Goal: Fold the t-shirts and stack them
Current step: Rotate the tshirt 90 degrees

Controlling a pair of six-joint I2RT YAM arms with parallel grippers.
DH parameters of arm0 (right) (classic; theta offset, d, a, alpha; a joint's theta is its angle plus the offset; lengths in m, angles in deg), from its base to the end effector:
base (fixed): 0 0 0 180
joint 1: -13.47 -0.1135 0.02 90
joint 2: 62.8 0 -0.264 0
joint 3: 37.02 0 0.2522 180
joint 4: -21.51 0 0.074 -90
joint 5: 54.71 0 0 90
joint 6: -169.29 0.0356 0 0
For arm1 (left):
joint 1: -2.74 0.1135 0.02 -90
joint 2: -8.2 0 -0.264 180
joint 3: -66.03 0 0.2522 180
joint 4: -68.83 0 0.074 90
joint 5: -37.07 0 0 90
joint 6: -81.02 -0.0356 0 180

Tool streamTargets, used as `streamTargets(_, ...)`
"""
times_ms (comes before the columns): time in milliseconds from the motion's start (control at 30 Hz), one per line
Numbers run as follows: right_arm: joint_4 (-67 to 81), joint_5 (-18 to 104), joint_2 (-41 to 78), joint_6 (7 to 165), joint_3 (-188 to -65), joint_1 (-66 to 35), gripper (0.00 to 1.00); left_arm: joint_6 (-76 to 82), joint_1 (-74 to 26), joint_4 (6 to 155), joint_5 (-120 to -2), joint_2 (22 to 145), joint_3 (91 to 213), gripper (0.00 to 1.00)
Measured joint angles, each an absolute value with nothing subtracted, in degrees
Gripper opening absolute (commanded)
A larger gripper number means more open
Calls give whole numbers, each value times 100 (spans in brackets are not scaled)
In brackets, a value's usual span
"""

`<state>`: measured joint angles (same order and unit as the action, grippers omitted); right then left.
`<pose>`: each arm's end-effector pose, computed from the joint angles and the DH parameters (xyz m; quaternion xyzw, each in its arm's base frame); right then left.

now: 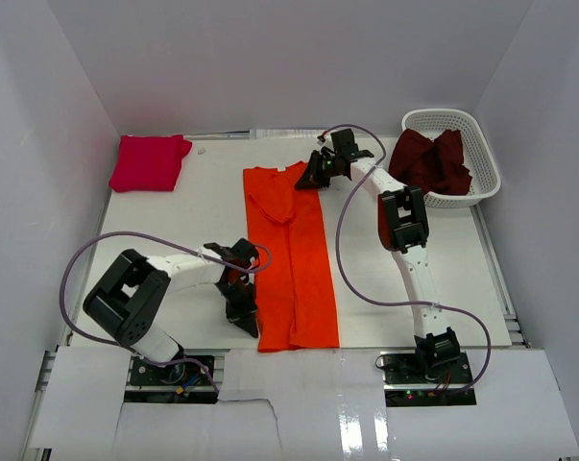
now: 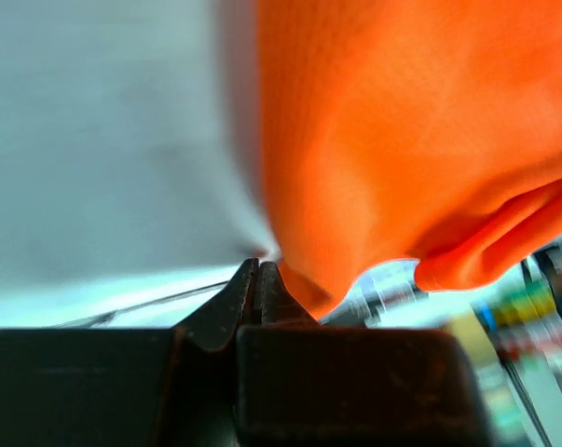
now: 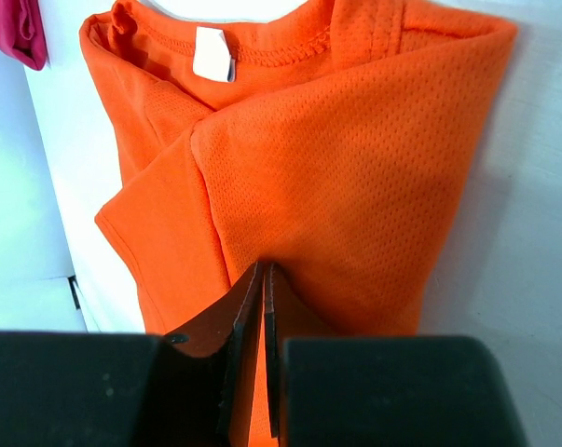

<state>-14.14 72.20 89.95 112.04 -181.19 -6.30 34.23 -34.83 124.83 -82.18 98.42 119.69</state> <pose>0.5362 0.2155 0.1253 -0.0235 0.8822 0.4248 0.2018 0.1629 -0.1473 0.1223 0.0532 -0.9659 0.1783 0.1800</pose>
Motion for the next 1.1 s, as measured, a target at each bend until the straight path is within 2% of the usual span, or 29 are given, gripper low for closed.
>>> streamTargets(333,-979,7467,8971,11504,-18049,-614,10,3536,-3487,13891,-6564,8972,13608,8)
streamTargets(533,-443,7707,8182,11674,-16928,-614,12,3414,-3163,14066,-6114,8801,14258,8)
streamTargets(700,-470,7721,6768,11331,-15850,-621,13,2959,-2523,13488,-5871,9413,15044,8)
streamTargets(933,-577,6827,4309,10572,-13656,-863,13,2282,-2261,11840,-5895,10093,15541,8)
streamTargets(1100,-644,6453,3893,10334,-12253,-1283,11,2150,-2278,11285,-6142,10825,15648,8)
